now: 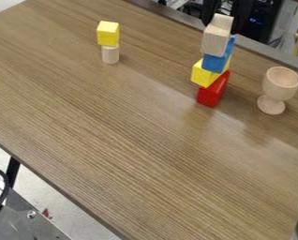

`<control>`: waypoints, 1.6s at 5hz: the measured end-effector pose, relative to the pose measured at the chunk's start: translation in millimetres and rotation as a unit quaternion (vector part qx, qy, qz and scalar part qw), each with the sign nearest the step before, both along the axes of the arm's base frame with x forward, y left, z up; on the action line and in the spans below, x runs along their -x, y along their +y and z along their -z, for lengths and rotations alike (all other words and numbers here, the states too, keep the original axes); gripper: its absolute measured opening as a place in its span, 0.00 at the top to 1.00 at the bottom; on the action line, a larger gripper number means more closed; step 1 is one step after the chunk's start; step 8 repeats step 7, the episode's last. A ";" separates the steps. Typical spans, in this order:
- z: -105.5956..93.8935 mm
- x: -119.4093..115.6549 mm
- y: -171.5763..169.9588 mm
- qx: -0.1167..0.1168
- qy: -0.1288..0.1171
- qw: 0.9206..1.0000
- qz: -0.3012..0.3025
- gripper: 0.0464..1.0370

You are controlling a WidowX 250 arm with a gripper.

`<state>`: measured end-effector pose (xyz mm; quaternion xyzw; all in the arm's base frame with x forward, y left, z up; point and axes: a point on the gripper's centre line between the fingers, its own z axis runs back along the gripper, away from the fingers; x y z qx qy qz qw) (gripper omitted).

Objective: Put the rectangular block on the arch

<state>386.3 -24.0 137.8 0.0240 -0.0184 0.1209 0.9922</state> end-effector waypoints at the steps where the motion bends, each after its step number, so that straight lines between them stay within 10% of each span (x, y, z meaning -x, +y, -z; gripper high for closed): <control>1: -2.7 -2.7 -0.2 0.001 -0.008 1.000 -0.003 0.50; 8: -1.9 -12.2 -0.3 0.000 -0.020 1.000 -0.005 0.50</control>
